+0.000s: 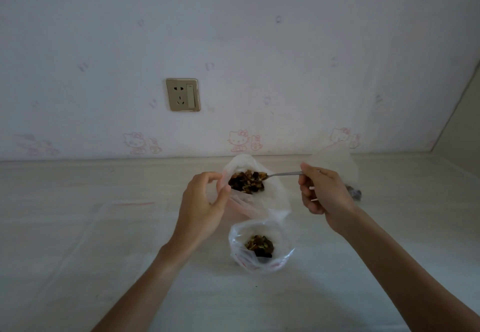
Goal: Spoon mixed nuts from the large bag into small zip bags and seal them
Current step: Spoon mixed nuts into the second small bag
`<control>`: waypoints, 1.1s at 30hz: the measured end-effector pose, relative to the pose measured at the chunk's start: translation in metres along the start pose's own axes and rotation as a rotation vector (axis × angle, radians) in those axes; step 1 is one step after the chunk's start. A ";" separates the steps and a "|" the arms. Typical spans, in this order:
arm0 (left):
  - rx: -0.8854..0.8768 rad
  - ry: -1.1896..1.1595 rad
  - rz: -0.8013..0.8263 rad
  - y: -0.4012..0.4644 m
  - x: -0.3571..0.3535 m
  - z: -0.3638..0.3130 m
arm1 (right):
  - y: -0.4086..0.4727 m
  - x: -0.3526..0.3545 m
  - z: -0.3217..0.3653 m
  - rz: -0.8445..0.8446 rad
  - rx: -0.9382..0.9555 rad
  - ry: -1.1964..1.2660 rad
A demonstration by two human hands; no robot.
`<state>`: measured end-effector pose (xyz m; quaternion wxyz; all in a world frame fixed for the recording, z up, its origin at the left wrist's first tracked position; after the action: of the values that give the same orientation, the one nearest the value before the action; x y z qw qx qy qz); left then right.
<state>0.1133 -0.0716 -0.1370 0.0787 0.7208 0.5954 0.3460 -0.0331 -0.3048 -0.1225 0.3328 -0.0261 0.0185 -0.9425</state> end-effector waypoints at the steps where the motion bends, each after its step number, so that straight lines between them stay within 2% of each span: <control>1: 0.005 0.005 0.003 -0.006 0.004 -0.003 | -0.005 0.003 0.002 0.008 0.004 0.008; 5: 0.073 0.109 0.185 -0.036 0.007 -0.010 | -0.034 0.016 0.002 0.067 0.025 0.053; 8: 0.112 0.211 0.258 -0.051 0.009 -0.009 | -0.058 0.027 -0.005 0.126 0.024 0.069; 14: 0.136 0.146 0.339 -0.065 0.005 -0.015 | -0.088 0.040 -0.022 0.146 0.068 -0.092; 16: 0.124 0.118 0.344 -0.064 0.004 -0.018 | -0.094 0.041 -0.016 0.126 0.253 -0.231; 18: 0.132 0.082 0.351 -0.063 0.005 -0.019 | -0.104 0.043 -0.002 0.109 0.561 -0.440; 22: 0.159 0.032 0.366 -0.056 0.010 -0.020 | -0.132 0.037 0.018 0.177 1.140 -0.900; 24: 0.182 -0.003 0.375 -0.051 0.011 -0.021 | -0.140 0.033 0.022 0.181 1.316 -1.036; 26: 0.177 -0.009 0.383 -0.046 0.012 -0.022 | -0.144 0.032 0.027 0.161 1.402 -1.066; 28: 0.160 0.003 0.390 -0.044 0.011 -0.022 | -0.146 0.033 0.031 0.143 1.425 -1.030; 30: 0.128 0.023 0.392 -0.043 0.011 -0.023 | -0.142 0.037 0.035 0.126 1.349 -0.930; 33: 0.058 0.043 0.394 -0.044 0.012 -0.026 | -0.127 0.046 0.033 0.128 1.038 -0.622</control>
<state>0.0628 -0.0562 -0.1362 -0.0240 0.8179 0.4540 0.3525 -0.1463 -0.2351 -0.0813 0.3478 -0.1334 -0.5399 -0.7548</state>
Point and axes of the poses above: each hand's wrist, its own y-axis towards the middle knuckle, its own x-axis out of the back of the hand, z = x × y, the point moved 6 cm from there along y, towards the middle knuckle, and after that the axes turned 9 degrees about -z, right-handed, at the moved point
